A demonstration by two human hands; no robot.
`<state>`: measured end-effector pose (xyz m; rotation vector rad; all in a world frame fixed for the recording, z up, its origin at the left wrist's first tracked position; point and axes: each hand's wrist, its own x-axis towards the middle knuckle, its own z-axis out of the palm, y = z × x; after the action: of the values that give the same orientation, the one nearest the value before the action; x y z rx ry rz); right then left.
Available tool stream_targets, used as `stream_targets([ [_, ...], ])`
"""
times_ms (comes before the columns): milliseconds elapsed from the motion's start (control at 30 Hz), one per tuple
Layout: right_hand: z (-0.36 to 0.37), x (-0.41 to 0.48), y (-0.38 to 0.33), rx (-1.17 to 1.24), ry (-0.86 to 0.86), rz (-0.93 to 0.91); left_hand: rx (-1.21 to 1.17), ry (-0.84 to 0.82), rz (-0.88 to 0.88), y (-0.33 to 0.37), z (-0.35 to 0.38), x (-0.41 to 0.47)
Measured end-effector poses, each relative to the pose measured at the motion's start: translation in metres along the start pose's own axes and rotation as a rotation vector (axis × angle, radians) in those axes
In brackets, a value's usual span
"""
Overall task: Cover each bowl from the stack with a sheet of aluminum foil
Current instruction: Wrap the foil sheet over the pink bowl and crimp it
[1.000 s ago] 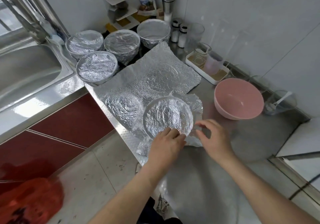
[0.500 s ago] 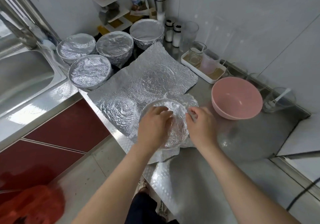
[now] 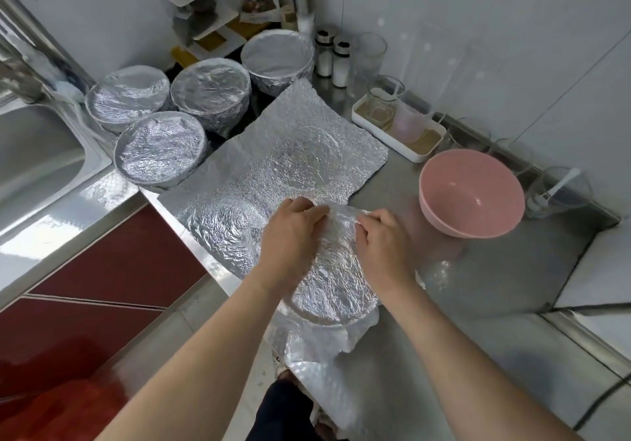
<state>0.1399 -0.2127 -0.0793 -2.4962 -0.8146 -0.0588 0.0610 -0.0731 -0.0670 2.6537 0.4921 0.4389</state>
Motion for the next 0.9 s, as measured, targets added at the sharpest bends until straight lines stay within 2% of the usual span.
stream_targets([
  [233, 0.003, 0.002, -0.003, 0.036, 0.017, -0.012, -0.049, -0.03, -0.007, -0.005, 0.001, 0.002],
  [433, -0.001, 0.004, -0.004, 0.055, -0.061, 0.018, -0.039, -0.082, 0.004, -0.007, 0.002, 0.005],
  [567, -0.006, 0.006, -0.007, 0.074, -0.042, -0.046, -0.037, -0.051, 0.055, -0.009, 0.002, 0.005],
  [700, 0.002, 0.016, -0.014, 0.046, -0.138, -0.097, -0.04, -0.083, 0.114, -0.008, 0.007, 0.007],
  [900, 0.008, 0.021, -0.014, 0.007, -0.188, -0.111, -0.041, -0.103, 0.11, -0.009, 0.01, 0.009],
])
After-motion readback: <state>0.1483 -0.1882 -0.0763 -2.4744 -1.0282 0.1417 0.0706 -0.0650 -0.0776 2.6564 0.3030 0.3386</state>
